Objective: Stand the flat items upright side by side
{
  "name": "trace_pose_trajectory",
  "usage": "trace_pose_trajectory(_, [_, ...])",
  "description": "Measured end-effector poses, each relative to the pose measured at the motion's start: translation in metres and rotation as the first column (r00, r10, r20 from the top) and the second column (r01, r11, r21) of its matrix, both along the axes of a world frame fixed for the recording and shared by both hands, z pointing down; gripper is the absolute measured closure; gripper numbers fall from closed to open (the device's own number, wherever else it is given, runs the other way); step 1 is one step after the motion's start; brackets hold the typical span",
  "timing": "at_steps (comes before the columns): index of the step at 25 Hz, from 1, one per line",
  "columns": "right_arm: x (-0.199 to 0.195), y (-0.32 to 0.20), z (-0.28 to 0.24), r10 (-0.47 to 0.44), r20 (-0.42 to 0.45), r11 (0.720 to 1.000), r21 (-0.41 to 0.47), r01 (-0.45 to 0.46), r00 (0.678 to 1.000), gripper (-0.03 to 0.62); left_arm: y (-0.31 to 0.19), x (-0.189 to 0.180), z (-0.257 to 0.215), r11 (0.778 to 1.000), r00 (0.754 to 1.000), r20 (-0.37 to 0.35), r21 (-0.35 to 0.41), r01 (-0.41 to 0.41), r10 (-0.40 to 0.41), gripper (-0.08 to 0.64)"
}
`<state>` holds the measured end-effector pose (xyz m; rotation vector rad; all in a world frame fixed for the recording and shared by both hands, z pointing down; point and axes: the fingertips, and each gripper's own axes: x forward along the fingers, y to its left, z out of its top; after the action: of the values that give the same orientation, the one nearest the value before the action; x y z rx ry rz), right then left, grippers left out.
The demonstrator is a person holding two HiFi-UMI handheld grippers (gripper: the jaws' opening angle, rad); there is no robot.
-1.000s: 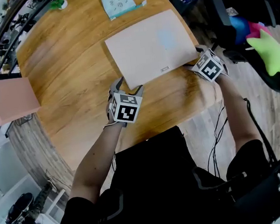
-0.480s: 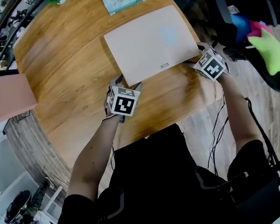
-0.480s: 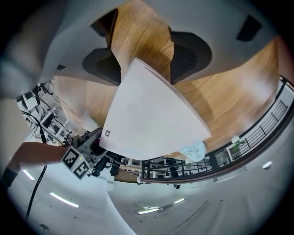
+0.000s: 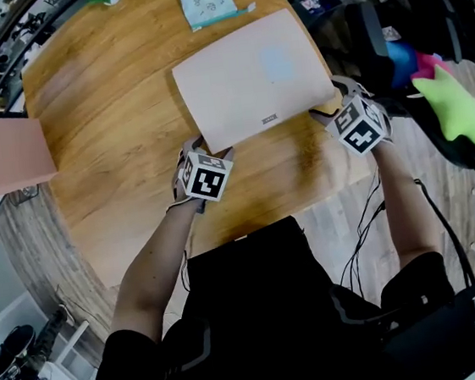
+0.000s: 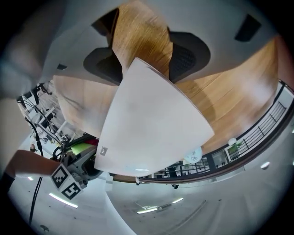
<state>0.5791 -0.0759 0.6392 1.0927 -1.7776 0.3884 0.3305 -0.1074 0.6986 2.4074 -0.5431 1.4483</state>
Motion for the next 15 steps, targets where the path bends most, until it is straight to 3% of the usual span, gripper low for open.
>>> trace_pose_trajectory(7, [-0.019, -0.026, -0.062, -0.117, -0.181, 0.988, 0.081, 0.133, 0.976, 0.224, 0.0, -0.003, 0.005, 0.997, 0.998, 0.069, -0.082, -0.004, 0.01, 0.233])
trace_pose_trajectory(10, [-0.031, -0.036, -0.085, -0.181, -0.245, 0.972, 0.104, 0.212, 0.952, 0.224, 0.003, -0.005, 0.006, 0.99, 0.996, 0.088, -0.141, 0.021, -0.009, 0.243])
trace_pose_trajectory(15, [-0.048, -0.052, -0.122, -0.269, -0.352, 0.931, 0.144, 0.336, 0.897, 0.224, 0.0, 0.002, 0.008, 0.989, 0.994, 0.111, -0.148, 0.018, -0.002, 0.244])
